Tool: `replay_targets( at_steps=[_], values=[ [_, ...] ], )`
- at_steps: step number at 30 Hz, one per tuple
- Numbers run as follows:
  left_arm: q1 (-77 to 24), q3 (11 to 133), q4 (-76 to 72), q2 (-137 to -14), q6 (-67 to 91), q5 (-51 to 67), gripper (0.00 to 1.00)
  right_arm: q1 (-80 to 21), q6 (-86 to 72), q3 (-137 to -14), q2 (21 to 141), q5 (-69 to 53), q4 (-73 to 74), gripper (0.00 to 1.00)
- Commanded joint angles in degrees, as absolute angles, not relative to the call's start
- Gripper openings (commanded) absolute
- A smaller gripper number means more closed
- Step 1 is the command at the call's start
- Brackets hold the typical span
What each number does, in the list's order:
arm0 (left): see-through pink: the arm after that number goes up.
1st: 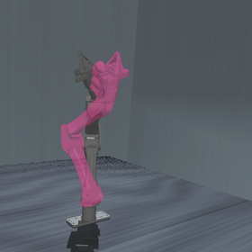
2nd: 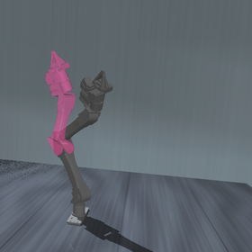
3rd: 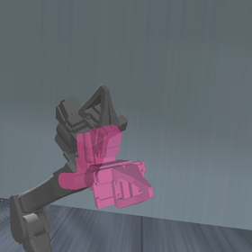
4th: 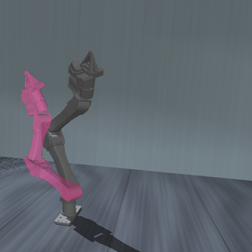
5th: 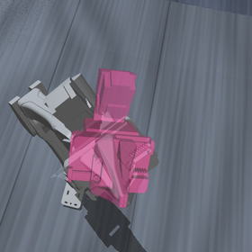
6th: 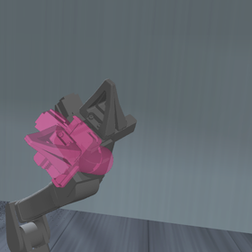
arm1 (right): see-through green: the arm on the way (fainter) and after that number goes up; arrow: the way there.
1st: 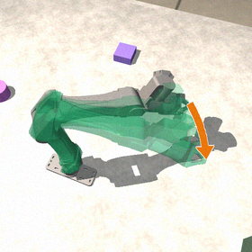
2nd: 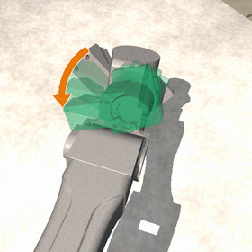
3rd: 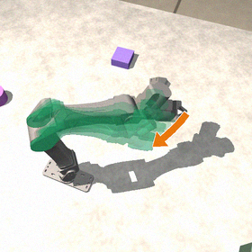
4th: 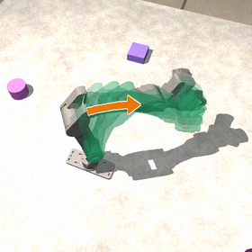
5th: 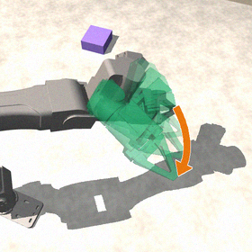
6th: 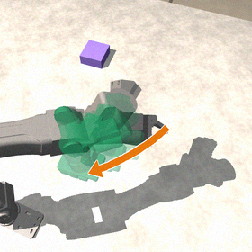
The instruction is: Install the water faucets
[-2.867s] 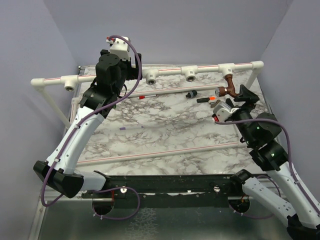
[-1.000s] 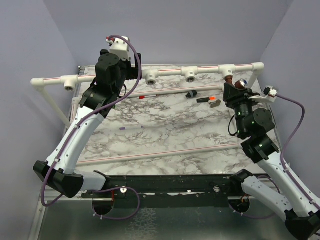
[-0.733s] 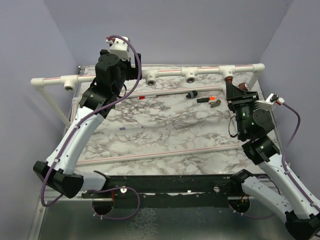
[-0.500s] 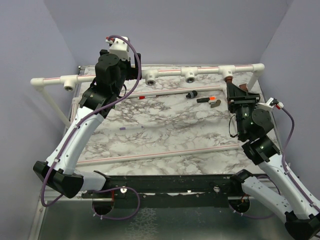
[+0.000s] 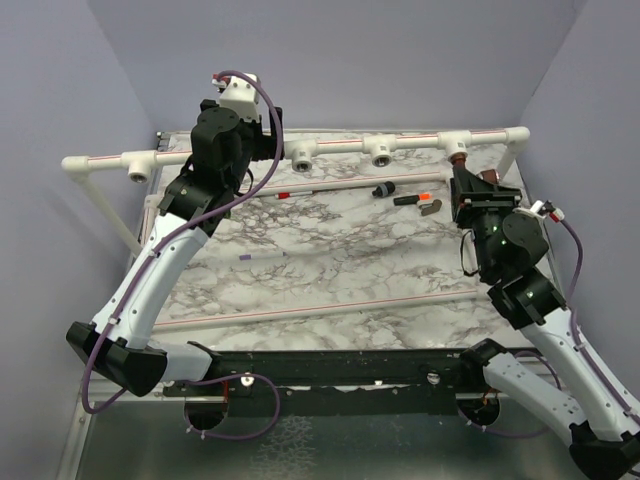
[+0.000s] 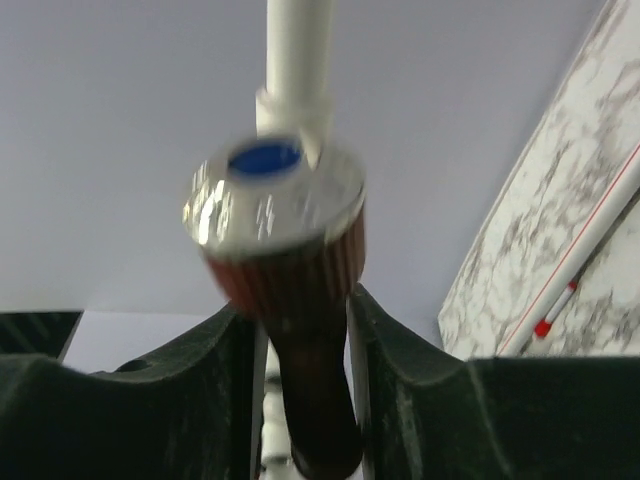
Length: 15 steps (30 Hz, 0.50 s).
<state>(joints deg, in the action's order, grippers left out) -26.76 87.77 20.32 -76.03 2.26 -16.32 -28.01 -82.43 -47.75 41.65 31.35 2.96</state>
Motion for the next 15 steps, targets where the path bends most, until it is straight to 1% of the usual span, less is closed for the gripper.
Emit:
replay_targets(
  at_steps=[1,4,9,12,15],
  values=[
    [-29.4,84.7,31.4,-80.8,1.8,-10.3,0.91,-30.3,-88.7,-49.6,40.2,23.4,9.2,0.48],
    [-29.4,84.6,31.4,-80.8,1.6,-10.6,0.91,-30.3,-86.9,-49.8,39.2,24.1,10.7,0.60],
    [-29.4,84.7,31.5,-81.0,1.6,-10.6,0.91,-30.3,-83.5,-52.1,38.3,25.4,16.0,0.75],
    [-29.4,84.7,31.4,-81.1,1.6,-10.6,0.91,-30.3,-80.1,-54.0,37.9,26.0,19.6,0.81],
    [-29.4,84.9,31.4,-81.2,1.6,-10.6,0.91,-30.3,-76.6,-55.6,37.0,26.8,22.1,0.82]
  ],
)
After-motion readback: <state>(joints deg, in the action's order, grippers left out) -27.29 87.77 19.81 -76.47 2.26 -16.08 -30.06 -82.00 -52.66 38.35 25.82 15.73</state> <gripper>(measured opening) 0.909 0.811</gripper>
